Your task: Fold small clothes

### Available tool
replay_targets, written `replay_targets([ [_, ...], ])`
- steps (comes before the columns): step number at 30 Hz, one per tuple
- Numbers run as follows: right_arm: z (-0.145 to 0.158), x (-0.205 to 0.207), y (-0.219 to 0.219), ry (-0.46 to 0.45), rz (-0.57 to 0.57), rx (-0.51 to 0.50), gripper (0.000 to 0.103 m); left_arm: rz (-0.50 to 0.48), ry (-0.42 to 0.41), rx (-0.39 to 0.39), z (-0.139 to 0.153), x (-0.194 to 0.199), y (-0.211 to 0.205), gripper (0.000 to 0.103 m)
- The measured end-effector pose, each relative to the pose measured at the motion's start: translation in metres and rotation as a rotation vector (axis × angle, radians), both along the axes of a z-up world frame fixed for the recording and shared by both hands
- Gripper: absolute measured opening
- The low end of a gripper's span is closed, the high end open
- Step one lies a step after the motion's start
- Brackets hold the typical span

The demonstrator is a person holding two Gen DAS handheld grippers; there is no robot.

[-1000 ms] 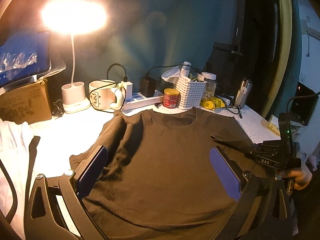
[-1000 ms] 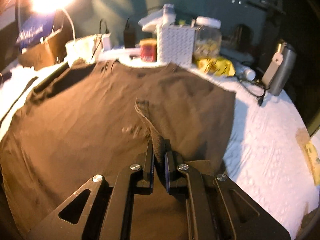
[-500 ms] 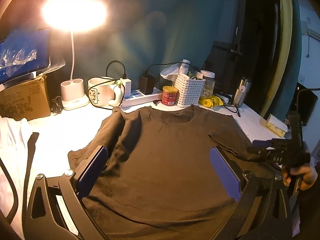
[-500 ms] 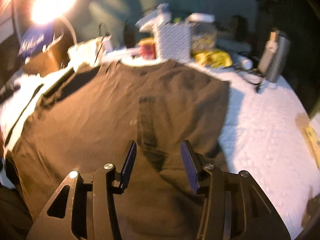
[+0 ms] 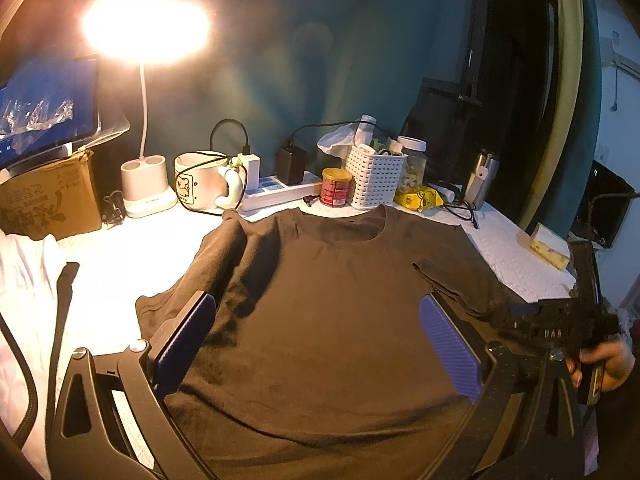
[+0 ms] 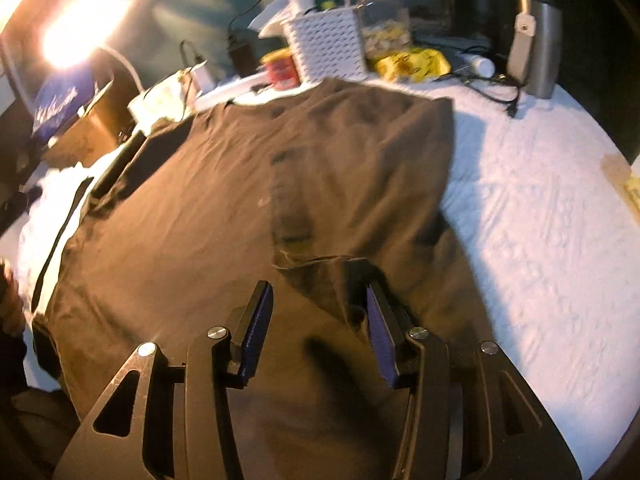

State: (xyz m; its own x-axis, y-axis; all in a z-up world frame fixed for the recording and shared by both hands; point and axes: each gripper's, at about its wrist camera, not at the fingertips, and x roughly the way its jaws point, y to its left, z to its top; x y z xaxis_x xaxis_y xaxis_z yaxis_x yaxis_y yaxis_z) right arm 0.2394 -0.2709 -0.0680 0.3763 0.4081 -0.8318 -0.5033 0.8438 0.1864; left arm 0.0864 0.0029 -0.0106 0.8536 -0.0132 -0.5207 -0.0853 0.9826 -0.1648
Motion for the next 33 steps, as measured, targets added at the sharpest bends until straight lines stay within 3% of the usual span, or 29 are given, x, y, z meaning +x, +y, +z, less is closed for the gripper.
replay_targets([
  [10, 0.010, -0.028, -0.005, 0.011, -0.039, 0.011, 0.049, -0.020, -0.001, 0.036, 0.002, -0.007, 0.008, 0.101],
  [18, 0.031, -0.028, 0.012, -0.048, -0.070, -0.010, 0.049, -0.028, -0.003, 0.035, 0.000, -0.012, 0.040, 0.101],
  [23, 0.037, -0.026, 0.031, -0.064, -0.066, -0.023, 0.049, -0.033, 0.006, 0.085, -0.003, -0.008, 0.061, 0.101],
  [28, 0.042, -0.022, 0.045, -0.083, -0.071, -0.028, 0.049, -0.046, 0.009, 0.057, -0.007, 0.000, 0.088, 0.100],
  [30, 0.044, -0.020, 0.050, -0.089, -0.074, -0.030, 0.049, -0.057, 0.021, 0.059, -0.012, 0.008, 0.099, 0.086],
  [33, 0.046, -0.018, 0.056, -0.093, -0.077, -0.034, 0.049, -0.059, 0.062, 0.046, -0.023, 0.021, 0.116, 0.079],
])
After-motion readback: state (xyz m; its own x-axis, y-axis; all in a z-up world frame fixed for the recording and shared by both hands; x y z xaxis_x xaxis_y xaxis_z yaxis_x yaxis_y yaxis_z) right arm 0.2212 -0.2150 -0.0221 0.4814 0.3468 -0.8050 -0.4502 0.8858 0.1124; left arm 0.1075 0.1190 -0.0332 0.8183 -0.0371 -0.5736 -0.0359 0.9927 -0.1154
